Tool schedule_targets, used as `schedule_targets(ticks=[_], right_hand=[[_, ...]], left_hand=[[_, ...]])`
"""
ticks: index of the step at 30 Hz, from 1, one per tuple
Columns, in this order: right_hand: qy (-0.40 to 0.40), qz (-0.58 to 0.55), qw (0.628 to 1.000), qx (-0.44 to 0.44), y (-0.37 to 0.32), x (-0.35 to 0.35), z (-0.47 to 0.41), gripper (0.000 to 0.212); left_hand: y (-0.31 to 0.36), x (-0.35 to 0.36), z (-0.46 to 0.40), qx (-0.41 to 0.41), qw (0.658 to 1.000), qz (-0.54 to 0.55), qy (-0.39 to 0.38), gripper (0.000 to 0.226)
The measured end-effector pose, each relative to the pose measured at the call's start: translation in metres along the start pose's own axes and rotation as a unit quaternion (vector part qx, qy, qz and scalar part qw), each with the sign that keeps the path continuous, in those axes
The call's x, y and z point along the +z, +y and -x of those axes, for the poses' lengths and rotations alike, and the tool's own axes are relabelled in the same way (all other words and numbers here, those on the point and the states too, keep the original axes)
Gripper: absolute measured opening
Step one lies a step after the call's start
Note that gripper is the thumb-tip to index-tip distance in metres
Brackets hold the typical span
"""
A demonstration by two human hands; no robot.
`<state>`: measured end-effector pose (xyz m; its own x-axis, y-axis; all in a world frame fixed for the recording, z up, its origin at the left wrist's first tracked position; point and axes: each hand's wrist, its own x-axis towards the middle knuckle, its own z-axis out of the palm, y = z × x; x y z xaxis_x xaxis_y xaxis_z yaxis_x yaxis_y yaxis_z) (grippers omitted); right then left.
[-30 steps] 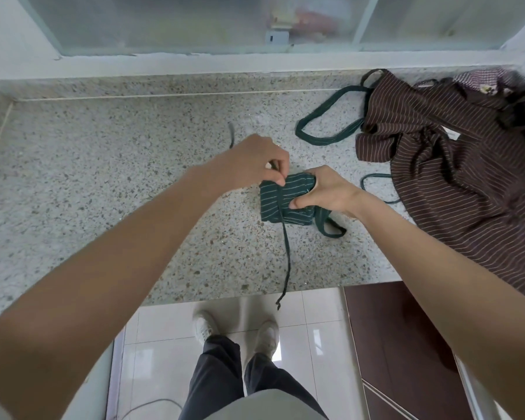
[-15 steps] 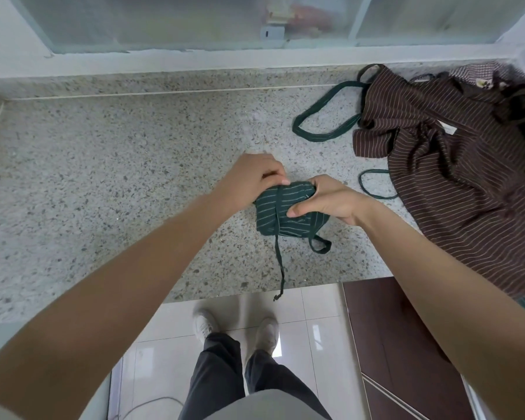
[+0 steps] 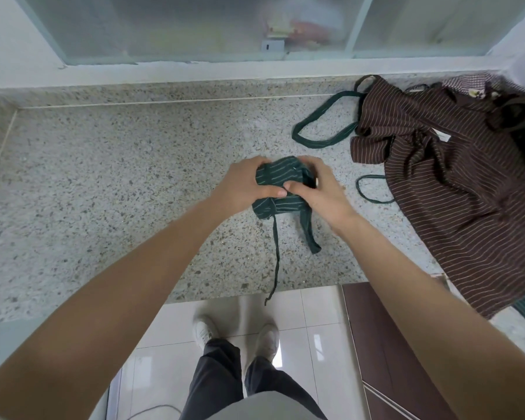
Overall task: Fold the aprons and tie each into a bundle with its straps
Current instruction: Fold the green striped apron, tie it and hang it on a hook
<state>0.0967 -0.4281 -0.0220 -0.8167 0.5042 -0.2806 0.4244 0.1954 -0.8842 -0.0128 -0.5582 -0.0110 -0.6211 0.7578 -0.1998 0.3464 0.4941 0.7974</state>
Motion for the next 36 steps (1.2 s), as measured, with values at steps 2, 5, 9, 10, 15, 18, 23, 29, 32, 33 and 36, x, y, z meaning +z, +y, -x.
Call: schedule_targets(ticks=[2,5,9,10,15,18,23,29,32,33,36], right_hand=[[0.157,0.036,0.986,-0.031,0.002,0.005,0.016,0.024],[0.061,0.054,0.996,0.029,0.012,0.004,0.029,0.01],[-0.17,-0.079,0.973,0.136,0.02,0.01,0.03,0.024],[-0.176,-0.106,0.969,0.135,0.022,0.008,0.028,0.019],[-0.148,-0.151,0.968,0.134,0.028,-0.009,0.012,0.009],[-0.144,-0.101,0.976,0.126,0.022,-0.007,0.005,0.011],[-0.106,-0.069,0.985,0.12,0.019,-0.004,-0.004,0.029],[-0.061,-0.304,0.928,0.205,0.024,-0.011,-0.006,0.024],[-0.093,-0.353,0.913,0.181,0.024,-0.007,-0.003,0.029],[-0.1,-0.356,0.912,0.177,0.025,-0.005,-0.002,0.025],[-0.11,-0.347,0.913,0.184,0.024,-0.003,0.0,0.018]], left_hand=[[-0.004,0.001,0.001,-0.022,0.998,0.032,0.049,0.058],[-0.006,0.004,0.004,-0.041,0.992,0.069,0.097,0.058],[-0.002,0.007,0.007,-0.057,0.984,0.137,0.096,0.041],[-0.001,0.007,0.008,-0.063,0.981,0.162,0.084,0.035],[-0.005,0.002,0.017,-0.056,0.976,0.21,-0.015,0.022],[-0.006,0.0,0.019,-0.058,0.973,0.207,-0.08,0.034],[-0.001,-0.005,0.018,-0.036,0.979,0.147,-0.136,0.047],[0.001,-0.015,0.024,-0.015,0.981,0.131,-0.141,0.039],[0.002,-0.014,0.028,-0.02,0.975,0.154,-0.158,0.038],[0.002,-0.013,0.029,-0.023,0.973,0.157,-0.167,0.039],[0.002,-0.01,0.031,-0.03,0.968,0.186,-0.164,0.041]])
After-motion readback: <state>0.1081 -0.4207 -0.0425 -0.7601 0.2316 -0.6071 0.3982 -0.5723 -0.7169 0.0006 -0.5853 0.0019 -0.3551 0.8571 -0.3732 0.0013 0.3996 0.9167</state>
